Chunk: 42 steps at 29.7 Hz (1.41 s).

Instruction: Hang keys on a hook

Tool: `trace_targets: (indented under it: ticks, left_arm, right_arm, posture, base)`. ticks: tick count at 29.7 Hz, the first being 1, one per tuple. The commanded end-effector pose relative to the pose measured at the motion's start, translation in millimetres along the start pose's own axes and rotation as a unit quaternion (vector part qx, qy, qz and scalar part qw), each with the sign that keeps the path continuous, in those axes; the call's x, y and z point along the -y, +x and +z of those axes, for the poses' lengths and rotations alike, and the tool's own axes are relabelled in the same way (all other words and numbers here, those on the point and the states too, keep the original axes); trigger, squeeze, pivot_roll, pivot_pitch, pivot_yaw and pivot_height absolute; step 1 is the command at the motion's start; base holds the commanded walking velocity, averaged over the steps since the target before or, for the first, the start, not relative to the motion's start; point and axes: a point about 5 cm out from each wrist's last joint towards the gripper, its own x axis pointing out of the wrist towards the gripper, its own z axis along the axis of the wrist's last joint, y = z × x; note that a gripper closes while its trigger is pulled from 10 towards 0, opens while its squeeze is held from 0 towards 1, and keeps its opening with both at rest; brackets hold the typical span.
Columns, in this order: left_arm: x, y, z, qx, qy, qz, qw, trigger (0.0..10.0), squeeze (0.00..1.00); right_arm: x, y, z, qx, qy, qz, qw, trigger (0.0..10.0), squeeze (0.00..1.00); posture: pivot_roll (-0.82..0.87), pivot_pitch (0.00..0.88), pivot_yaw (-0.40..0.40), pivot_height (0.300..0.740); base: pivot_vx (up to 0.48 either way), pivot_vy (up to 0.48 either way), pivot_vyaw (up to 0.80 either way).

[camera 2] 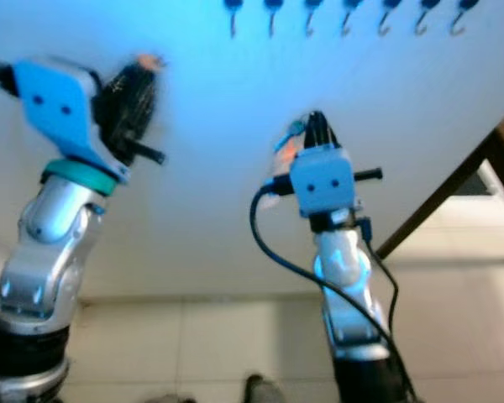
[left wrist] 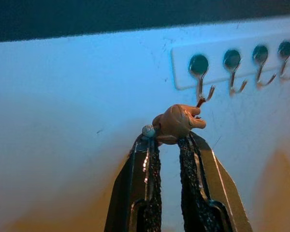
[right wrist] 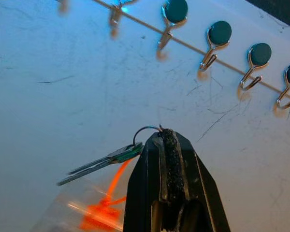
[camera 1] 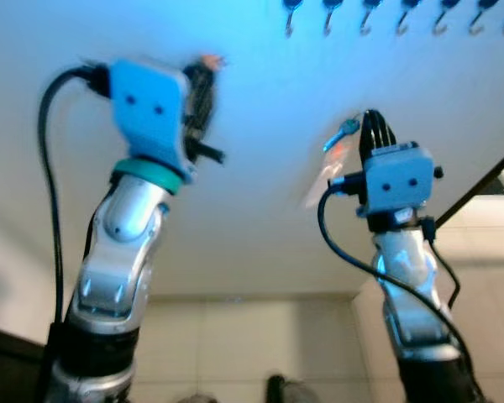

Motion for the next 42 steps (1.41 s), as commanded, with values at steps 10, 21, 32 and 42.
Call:
trace_targets:
  ticks: [10,21,32,42]
  left_arm:
    - [21.4,-8.7,20,0.034,-0.069,-0.148,0.986,10.0,0.0]
    - [21.7,6.9,17,0.022,-0.079,-0.128,0.988,10.0,0.0]
    - [19.9,-0.4,9,0.009,-0.087,-0.107,0.99,10.0,0.0]
    - [-0.8,-17.8,-15,-0.031,-0.001,-0.059,0.998,10.0,0.0]
  right_arm:
    - [6.6,0.1,-2,0.003,-0.011,-0.008,1.0,10.0,0.0]
    - [4.1,2.0,4,0.016,-0.004,-0.006,1.0,10.0,0.0]
    - [-1.8,-5.2,2,0.009,0.023,-0.003,1.0,10.0,0.0]
    - [-3.2,-18.8,7,0.005,0.039,-0.007,0.999,10.0,0.0]
  posture:
    - [0.01,0.094,0.082,0.74]
    - [0.0,0.096,0.087,0.74]
    - [-0.01,0.056,0.081,0.74]
    - [-0.04,0.0,0.084,0.74]
  base:
    - [0.0,0.0,0.0]
    - [0.0,0.0,0.0]
    - [0.0,0.0,0.0]
    - [0.0,0.0,0.0]
